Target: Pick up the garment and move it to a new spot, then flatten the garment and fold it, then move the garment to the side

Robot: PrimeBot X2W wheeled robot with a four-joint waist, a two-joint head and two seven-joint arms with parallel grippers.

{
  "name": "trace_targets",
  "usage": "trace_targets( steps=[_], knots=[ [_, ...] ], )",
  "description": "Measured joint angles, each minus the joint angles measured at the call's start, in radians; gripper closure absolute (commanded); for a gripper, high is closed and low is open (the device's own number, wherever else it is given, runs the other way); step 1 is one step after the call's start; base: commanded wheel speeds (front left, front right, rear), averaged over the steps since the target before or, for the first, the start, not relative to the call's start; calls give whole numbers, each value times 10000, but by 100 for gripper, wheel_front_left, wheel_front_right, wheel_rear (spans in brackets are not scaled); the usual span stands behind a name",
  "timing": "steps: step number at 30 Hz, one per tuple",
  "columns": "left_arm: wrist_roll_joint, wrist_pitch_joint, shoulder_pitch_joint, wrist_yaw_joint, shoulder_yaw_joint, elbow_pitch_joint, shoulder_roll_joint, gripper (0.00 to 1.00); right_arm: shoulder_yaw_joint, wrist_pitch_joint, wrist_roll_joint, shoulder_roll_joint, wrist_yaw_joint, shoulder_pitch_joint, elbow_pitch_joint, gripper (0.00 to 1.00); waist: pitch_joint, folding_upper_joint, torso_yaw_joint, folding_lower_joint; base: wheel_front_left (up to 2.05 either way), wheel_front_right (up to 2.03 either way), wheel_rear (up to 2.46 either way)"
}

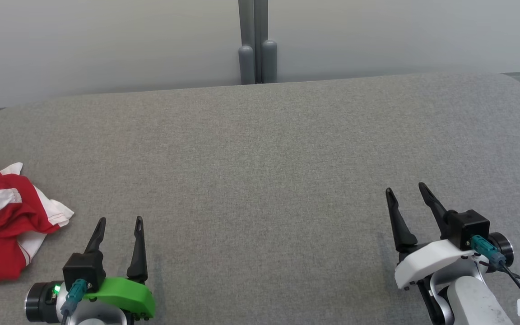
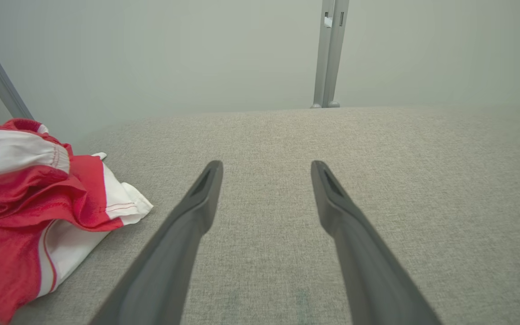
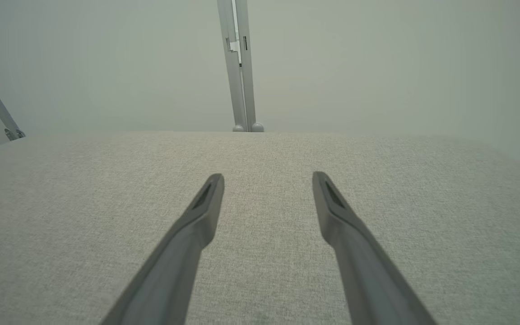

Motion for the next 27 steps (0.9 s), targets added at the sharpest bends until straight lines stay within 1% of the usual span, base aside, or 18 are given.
trace_targets(
  steps=[8, 16, 22, 27],
  knots=[
    [570, -146, 1, -13, 71, 17, -12, 0, -56, -136, -627, -2, 0, -1, 13, 0, 35, 0, -10, 0, 0, 0, 0],
    [548, -150, 15, -19, 263, 52, -46, 0, -184, -144, -663, 10, 0, 20, -59, 0, 42, 0, 168, 0, 0, 0, 0],
    [353, -161, 25, 50, 616, 155, -65, 0, 4, -146, -604, -29, 0, 17, 0, 0, 93, 0, 744, 0, 0, 0, 0],
    [215, -161, 86, 73, 813, 276, -69, 0, 255, -146, -570, -71, 2, 14, 111, 0, 120, 0, 1638, 0, 0, 0, 0]
  ],
)
